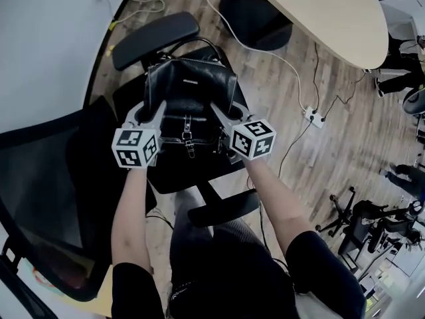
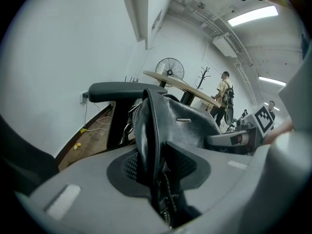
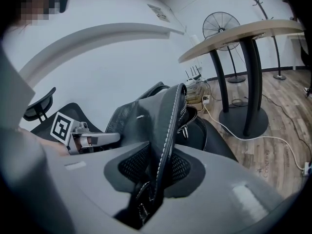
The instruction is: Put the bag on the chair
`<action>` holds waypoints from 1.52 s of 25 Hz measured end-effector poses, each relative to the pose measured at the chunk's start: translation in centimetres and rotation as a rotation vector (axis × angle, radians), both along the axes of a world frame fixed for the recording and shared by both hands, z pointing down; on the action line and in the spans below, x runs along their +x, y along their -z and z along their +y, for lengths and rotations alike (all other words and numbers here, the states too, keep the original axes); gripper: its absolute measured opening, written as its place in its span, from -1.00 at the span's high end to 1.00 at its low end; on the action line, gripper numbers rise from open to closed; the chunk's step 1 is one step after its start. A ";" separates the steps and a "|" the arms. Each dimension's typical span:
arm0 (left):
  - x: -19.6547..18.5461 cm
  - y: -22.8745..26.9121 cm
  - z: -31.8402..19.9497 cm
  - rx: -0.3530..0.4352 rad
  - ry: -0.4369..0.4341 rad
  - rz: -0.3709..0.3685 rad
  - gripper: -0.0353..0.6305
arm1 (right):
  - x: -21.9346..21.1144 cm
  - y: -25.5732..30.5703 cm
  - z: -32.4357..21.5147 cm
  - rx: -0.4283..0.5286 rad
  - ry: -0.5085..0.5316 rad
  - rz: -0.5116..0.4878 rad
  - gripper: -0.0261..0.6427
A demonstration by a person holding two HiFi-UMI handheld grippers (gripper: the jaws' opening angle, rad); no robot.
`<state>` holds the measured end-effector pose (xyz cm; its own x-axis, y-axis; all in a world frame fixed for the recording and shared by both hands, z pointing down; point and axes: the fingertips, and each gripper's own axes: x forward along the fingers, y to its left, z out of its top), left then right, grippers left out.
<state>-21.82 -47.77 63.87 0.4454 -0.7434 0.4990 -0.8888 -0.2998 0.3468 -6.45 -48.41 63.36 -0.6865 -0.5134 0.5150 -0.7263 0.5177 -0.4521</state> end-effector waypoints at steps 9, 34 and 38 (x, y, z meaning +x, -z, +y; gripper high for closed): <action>-0.9 -2.1 -0.4 -0.035 0.032 0.037 0.45 | -0.2 -1.3 -0.2 -0.037 -0.016 0.027 0.60; -2.8 4.0 2.8 -0.001 0.132 -0.124 0.07 | 4.1 5.4 1.9 0.024 -0.072 0.108 0.36; -2.4 7.2 4.5 0.041 0.154 -0.111 0.37 | 4.4 8.0 3.3 0.044 -0.074 0.083 0.56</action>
